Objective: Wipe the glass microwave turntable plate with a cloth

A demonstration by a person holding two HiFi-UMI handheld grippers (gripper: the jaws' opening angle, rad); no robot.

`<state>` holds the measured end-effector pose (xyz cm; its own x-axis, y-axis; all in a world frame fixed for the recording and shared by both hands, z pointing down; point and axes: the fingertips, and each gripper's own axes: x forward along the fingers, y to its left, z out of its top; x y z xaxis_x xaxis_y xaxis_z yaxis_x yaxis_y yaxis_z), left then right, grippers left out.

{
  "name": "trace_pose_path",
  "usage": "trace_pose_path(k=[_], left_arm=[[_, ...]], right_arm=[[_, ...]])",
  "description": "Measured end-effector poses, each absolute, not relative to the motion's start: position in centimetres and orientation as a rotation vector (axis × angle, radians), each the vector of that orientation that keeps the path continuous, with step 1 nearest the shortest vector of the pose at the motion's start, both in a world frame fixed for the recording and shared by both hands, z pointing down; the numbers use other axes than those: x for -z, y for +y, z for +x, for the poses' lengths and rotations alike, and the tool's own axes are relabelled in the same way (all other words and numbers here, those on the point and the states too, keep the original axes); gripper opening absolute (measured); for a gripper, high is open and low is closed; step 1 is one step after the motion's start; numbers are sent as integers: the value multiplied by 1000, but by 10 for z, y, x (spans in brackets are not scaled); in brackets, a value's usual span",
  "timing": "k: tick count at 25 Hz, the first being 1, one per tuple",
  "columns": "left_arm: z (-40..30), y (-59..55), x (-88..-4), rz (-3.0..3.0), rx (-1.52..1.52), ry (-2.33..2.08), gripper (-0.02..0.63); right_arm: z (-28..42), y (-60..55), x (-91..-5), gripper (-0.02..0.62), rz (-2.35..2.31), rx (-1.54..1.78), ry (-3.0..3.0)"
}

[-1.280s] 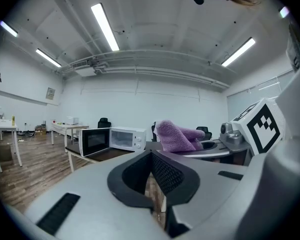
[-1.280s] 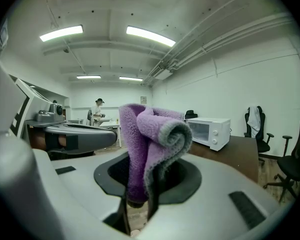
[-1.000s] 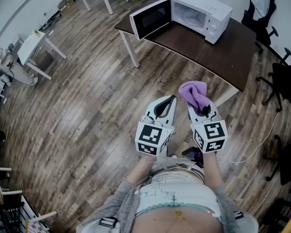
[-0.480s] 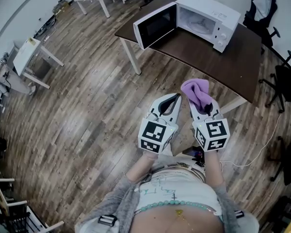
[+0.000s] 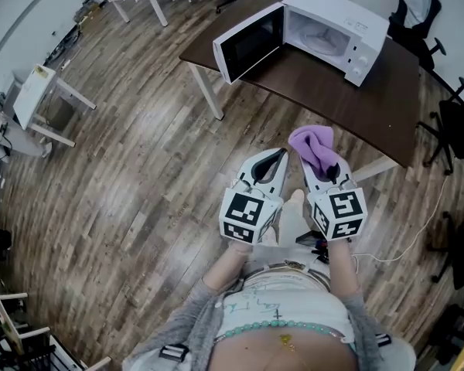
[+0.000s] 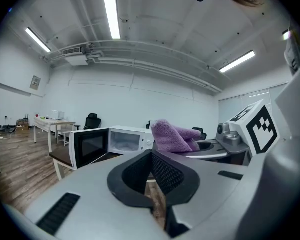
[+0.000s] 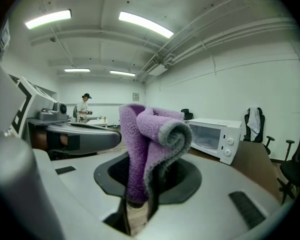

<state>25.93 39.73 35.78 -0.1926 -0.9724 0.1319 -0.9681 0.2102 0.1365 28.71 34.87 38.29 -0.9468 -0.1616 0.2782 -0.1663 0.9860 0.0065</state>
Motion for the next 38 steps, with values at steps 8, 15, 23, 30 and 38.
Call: trace_pose_path(k=[8, 15, 23, 30, 38], left_arm=[[204, 360, -363, 1801, 36, -2319, 11], [155, 306, -356, 1771, 24, -2327, 11], [112, 245, -346, 1752, 31, -2357, 11], [101, 193, -347, 1762, 20, -2343, 11], [97, 155, -353, 1802, 24, -2299, 11]], right_arm=[[231, 308, -385, 114, 180, -54, -2868], [175, 259, -375, 114, 110, -65, -2879], [137, 191, -366, 114, 109, -92, -2905], [127, 145, -369, 114, 102, -110, -2911], [138, 102, -379, 114, 212, -148, -2888]])
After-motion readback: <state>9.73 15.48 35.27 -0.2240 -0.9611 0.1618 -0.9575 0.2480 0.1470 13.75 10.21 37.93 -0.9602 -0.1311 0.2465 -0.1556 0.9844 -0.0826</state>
